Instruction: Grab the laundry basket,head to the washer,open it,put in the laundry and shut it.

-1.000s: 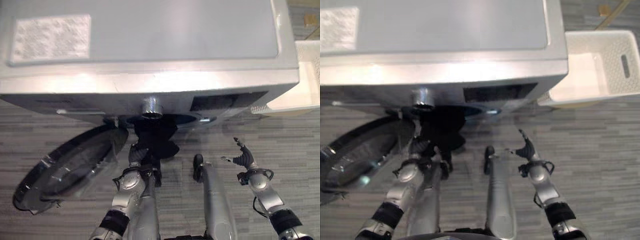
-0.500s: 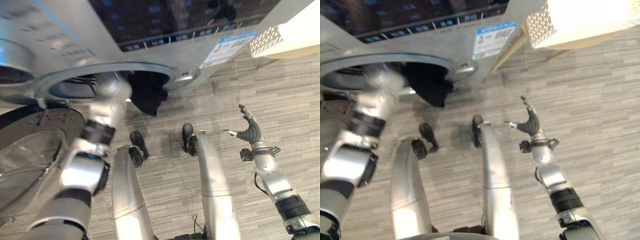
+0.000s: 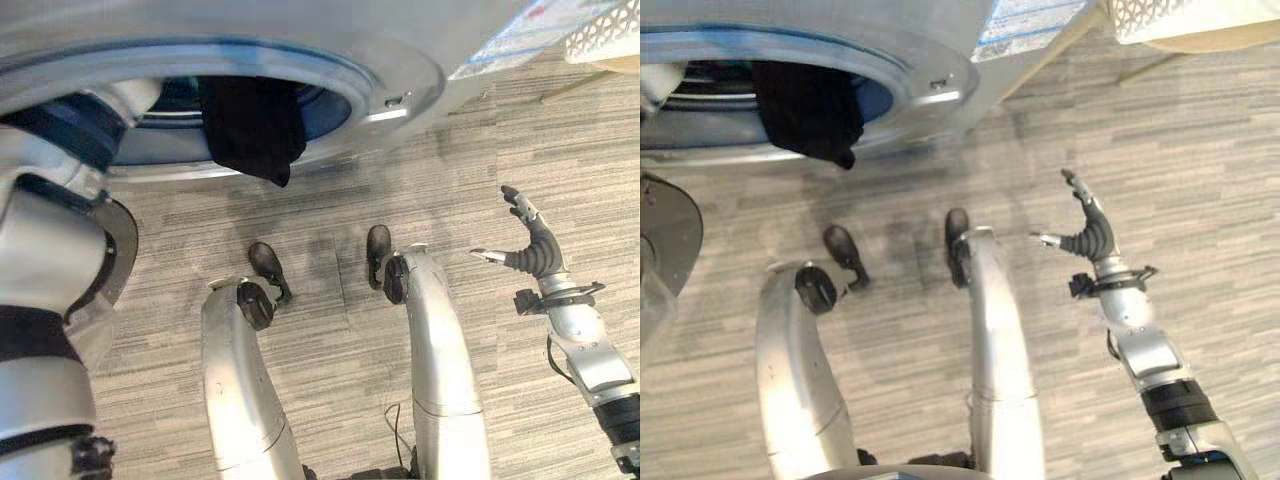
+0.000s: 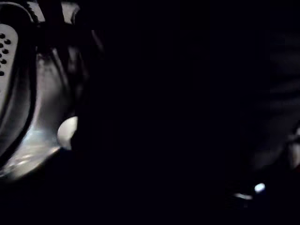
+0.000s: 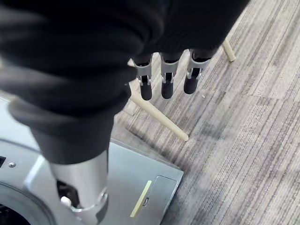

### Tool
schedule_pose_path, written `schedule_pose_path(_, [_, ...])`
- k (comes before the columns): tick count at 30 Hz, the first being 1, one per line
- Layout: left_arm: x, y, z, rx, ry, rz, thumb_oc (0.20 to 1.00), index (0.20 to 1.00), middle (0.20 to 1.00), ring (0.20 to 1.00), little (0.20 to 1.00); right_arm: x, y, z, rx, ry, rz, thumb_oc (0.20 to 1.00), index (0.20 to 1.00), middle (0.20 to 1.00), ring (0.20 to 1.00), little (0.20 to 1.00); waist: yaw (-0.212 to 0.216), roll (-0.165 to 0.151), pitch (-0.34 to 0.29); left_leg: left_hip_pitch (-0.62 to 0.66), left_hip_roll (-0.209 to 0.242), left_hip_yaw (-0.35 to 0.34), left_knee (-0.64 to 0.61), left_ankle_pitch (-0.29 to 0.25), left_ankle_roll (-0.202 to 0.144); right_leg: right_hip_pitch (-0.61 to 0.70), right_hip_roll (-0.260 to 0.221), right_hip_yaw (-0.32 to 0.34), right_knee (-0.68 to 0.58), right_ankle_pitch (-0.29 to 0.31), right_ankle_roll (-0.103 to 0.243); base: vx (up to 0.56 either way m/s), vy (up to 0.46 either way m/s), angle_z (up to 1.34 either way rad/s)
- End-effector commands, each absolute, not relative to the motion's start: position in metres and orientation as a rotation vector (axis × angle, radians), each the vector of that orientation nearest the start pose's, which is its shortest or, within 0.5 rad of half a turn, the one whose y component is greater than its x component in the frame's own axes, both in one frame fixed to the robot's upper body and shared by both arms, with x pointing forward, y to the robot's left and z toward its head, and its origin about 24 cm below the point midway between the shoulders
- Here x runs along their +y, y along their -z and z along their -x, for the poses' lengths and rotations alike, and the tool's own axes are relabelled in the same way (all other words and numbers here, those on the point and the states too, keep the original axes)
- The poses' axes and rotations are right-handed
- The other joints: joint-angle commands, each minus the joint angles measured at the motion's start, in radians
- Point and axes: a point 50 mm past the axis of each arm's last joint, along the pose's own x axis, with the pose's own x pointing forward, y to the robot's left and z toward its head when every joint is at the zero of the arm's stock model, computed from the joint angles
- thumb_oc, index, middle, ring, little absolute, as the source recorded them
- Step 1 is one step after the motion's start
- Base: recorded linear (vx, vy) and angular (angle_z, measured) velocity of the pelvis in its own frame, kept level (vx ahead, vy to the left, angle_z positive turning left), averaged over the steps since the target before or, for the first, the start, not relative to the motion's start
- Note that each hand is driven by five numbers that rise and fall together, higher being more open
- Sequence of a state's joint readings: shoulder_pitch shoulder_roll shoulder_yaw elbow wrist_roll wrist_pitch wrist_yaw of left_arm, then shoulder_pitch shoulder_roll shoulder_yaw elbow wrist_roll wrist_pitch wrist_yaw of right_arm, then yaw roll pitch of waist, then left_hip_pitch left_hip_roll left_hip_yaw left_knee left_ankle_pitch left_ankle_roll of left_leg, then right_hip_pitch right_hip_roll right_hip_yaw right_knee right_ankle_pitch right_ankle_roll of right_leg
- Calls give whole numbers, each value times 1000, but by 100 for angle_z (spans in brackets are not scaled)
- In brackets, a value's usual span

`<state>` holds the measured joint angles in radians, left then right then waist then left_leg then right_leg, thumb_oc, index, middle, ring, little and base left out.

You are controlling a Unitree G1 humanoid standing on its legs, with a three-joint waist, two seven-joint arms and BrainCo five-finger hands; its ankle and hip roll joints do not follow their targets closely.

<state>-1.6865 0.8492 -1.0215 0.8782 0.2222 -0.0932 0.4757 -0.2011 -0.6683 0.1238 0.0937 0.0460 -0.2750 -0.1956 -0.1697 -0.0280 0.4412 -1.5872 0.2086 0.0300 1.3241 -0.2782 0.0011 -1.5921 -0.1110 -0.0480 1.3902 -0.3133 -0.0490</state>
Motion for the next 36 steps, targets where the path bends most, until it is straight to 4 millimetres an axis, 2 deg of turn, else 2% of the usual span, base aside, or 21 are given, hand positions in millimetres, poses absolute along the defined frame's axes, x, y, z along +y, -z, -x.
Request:
schedule_pose_path(1, [203, -402, -383, -656, -445, -1588, 1000, 1000, 1000, 1000, 1000, -229, -113, -266, -347, -62, 597, 1000, 1000, 1000, 1000, 1000, -27, 27, -187, 19, -41, -32, 54, -121, 41, 56, 3, 33, -117, -12, 60, -74, -73, 18])
schedule_pose_path(7, [200, -397, -376, -738, -447, -1561, 1000, 1000, 1000, 1000, 1000, -226, -116, -266, -366, -66, 615, 1000, 1000, 1000, 1000, 1000, -4, 24, -193, 19, -45, -47, 41, -109, 34, 67, 2, 24, -129, -2, 61, -42, -31, 13])
schedule_pose_path(9, [202, -382, -375, -784, -461, -1500, 1000, 1000, 1000, 1000, 1000, -223, -118, -267, -391, -64, 607, 1000, 1000, 1000, 1000, 1000, 8, 17, -192, 20, -46, -52, 26, -101, 29, 72, -3, 19, -139, 2, 63, -36, 1, 2])
schedule_pose_path(13, [208, -367, -372, -799, -458, -1474, 1000, 1000, 1000, 1000, 1000, -224, -118, -265, -393, -54, 607, 1000, 1000, 1000, 1000, 1000, 17, 15, -192, 26, -49, -52, 2, -92, 28, 83, -9, 13, -160, 9, 65, -29, 9, 2])
schedule_pose_path(15, [216, -347, -370, -793, -458, -1411, 1000, 1000, 1000, 1000, 1000, -224, -117, -265, -397, -35, 610, 1000, 1000, 1000, 1000, 1000, 27, 10, -193, 30, -54, -55, -26, -83, 28, 91, -14, 7, -185, 16, 68, -46, 21, 9])
schedule_pose_path(19, [222, -328, -365, -797, -457, -1331, 1000, 1000, 1000, 1000, 1000, -225, -116, -265, -399, -16, 613, 1000, 1000, 1000, 1000, 1000, 33, 11, -195, 30, -58, -58, -43, -77, 28, 95, -17, 1, -204, 23, 70, -24, 6, 8])
schedule_pose_path(22, [226, -281, -357, -768, -404, -1279, 1000, 1000, 1000, 1000, 1000, -226, -118, -266, -413, 18, 612, 1000, 1000, 1000, 1000, 1000, 50, 7, -190, 27, -64, -59, -65, -69, 29, 100, -24, -9, -232, 34, 74, -26, 33, 3])
schedule_pose_path(24, [217, -256, -359, -729, -325, -1344, 1000, 1000, 1000, 1000, 1000, -228, -120, -268, -420, 34, 619, 1000, 1000, 1000, 1000, 1000, 51, 8, -187, 23, -65, -59, -79, -64, 30, 100, -31, -9, -242, 39, 76, -15, 49, 4])
schedule_pose_path(27, [214, -250, -362, -712, -303, -1374, 1000, 1000, 1000, 1000, 1000, -228, -122, -269, -426, 39, 619, 1000, 1000, 1000, 1000, 1000, 51, 7, -185, 22, -66, -57, -84, -61, 31, 99, -31, -9, -246, 41, 76, -5, 26, 9])
schedule_pose_path(31, [195, -219, -379, -584, -186, -1453, 1000, 1000, 1000, 1000, 1000, -225, -132, -278, -462, 49, 613, 1000, 1000, 1000, 1000, 1000, 44, 1, -172, 18, -66, -53, -96, -56, 34, 93, -34, 0, -251, 49, 78, -5, 39, 5])
schedule_pose_path(36, [183, -219, -391, -569, -185, -1516, 1000, 1000, 1000, 1000, 1000, -224, -138, -281, -485, 36, 607, 1000, 1000, 1000, 1000, 1000, 35, -9, -157, 18, -63, -48, -98, -56, 35, 89, -33, 8, -250, 52, 81, 9, 10, -3])
